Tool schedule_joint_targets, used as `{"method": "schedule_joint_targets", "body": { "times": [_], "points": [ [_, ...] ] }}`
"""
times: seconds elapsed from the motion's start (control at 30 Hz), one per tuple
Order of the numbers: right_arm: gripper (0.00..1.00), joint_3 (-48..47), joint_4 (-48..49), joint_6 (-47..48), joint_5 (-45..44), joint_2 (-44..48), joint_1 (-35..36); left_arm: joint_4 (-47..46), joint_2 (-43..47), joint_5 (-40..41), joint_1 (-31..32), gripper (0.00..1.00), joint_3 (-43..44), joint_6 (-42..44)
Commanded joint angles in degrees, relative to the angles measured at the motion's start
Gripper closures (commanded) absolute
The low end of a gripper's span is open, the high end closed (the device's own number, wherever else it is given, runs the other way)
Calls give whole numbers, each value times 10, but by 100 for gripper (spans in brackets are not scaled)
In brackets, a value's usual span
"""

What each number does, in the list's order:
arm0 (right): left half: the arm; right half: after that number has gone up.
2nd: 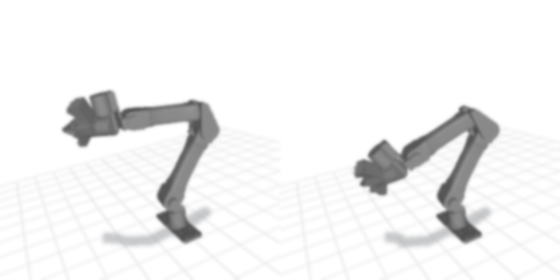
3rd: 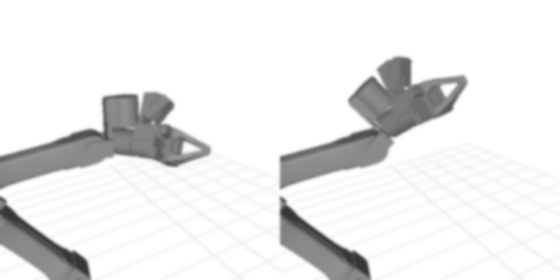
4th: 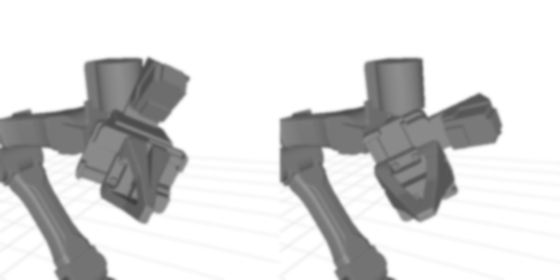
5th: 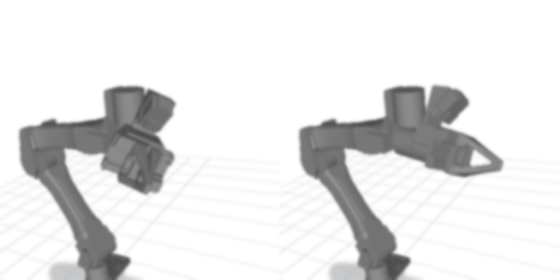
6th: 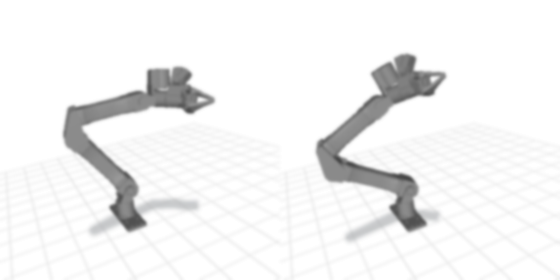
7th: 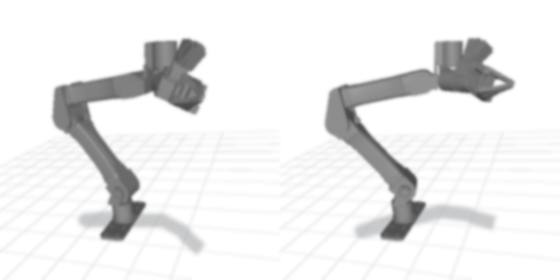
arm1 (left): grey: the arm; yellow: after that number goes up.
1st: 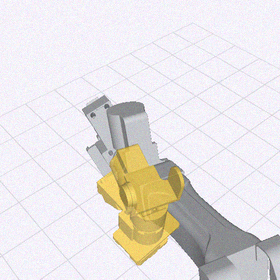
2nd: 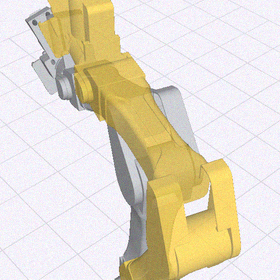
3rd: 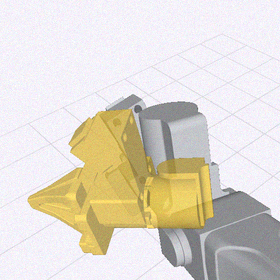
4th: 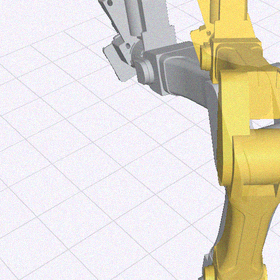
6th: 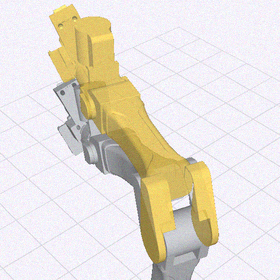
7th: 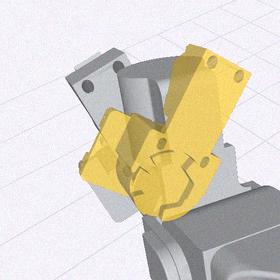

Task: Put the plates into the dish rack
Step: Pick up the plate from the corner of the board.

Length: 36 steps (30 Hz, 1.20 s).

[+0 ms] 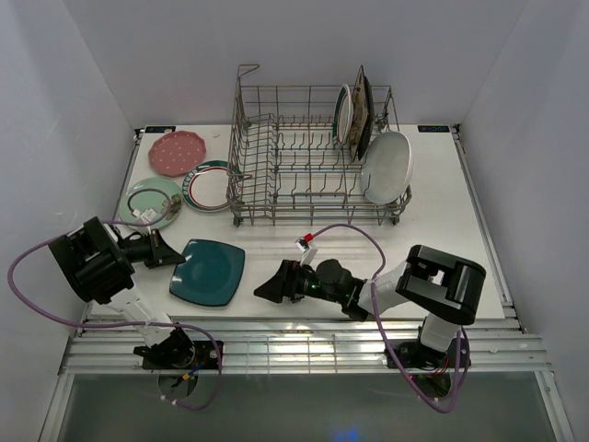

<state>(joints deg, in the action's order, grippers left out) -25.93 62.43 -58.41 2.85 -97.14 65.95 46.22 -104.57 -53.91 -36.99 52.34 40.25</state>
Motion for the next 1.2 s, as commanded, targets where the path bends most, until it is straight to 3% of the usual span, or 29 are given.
{"method": "schedule_joint_targets", "body": {
  "times": [0.0,0.47,0.57,1.17],
  "points": [
    [3,-32,74,-50,-25,-17,5,-84,14,78,5,100,-16,28],
    [0,-39,140,-152,-106,-113,6,-140,57,116,78,100,-41,-21],
    [5,-50,159,-166,-106,-139,6,-146,60,125,90,100,-45,-26],
    [7,-143,0,-167,-137,-178,14,-155,82,131,119,100,-58,-25]
  ]
}}
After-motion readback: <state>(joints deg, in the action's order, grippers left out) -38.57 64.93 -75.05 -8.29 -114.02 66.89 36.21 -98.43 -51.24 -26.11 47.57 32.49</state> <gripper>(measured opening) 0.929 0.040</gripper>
